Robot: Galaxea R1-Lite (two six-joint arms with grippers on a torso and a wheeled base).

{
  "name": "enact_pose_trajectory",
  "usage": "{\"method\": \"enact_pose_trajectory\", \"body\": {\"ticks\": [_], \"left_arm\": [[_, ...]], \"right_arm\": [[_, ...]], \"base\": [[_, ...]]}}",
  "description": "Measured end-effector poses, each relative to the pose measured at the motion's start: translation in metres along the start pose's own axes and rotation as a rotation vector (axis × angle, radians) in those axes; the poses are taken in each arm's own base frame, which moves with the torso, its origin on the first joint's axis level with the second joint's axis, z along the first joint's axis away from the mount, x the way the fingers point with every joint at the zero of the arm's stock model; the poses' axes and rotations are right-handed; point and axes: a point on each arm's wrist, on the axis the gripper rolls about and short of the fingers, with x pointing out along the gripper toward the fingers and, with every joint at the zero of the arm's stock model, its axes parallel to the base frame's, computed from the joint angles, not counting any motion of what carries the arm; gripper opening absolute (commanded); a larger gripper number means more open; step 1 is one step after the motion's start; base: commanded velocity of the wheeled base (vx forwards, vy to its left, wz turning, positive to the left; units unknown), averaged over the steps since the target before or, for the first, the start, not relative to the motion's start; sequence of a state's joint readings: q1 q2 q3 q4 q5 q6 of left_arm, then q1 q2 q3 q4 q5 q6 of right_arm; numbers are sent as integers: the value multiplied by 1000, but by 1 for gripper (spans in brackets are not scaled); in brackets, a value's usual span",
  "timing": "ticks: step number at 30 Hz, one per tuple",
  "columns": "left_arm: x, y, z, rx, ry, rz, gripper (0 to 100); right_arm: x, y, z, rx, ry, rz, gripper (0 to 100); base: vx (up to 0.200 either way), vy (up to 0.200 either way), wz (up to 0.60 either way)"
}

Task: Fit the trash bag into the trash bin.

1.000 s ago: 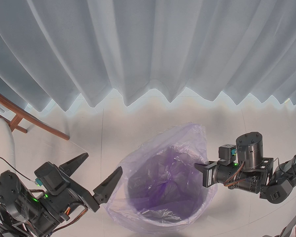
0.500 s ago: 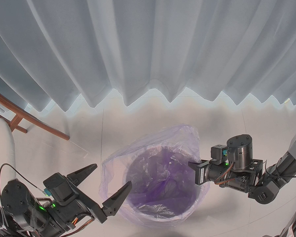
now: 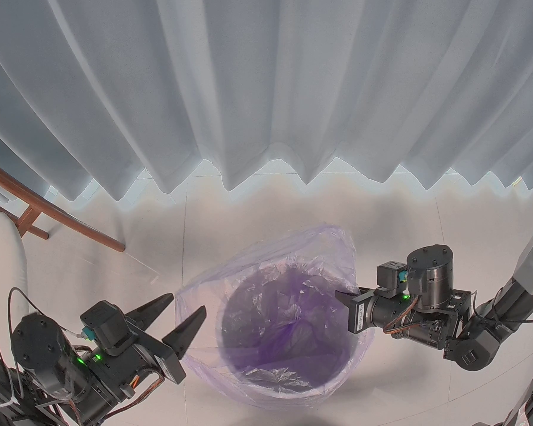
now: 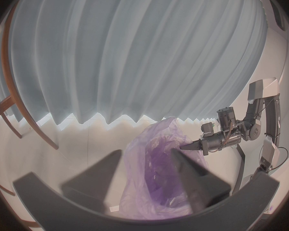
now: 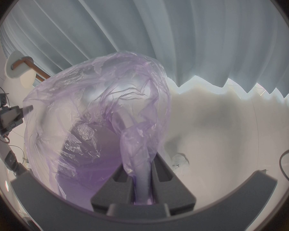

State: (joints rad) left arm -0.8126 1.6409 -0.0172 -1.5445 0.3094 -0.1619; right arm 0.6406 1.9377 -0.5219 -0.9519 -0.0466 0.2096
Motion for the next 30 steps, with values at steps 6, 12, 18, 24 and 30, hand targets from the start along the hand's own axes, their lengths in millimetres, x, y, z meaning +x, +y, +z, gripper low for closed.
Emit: {"method": "enact_pose_trajectory", "body": {"ticks": [6, 12, 18, 24, 30], "left_arm": [[2, 1, -2, 2, 8, 10, 0], [4, 5, -3, 1, 13, 33, 0], [11, 16, 4, -20, -21, 94, 0], [16, 20, 18, -118, -98, 109, 0], [18, 22, 32, -162, -169, 116, 0]], "right_arm": [[-5, 0, 3, 0, -28, 4, 0], [-13, 2, 10, 2, -61, 13, 0], [-27, 4, 22, 13, -110, 58, 0], [-42, 7, 32, 61, -141, 165, 0], [-61, 11, 41, 100, -165, 289, 0]], "base": [[0, 0, 0], [0, 0, 0], [0, 0, 0], [0, 0, 0], [0, 0, 0]]}}
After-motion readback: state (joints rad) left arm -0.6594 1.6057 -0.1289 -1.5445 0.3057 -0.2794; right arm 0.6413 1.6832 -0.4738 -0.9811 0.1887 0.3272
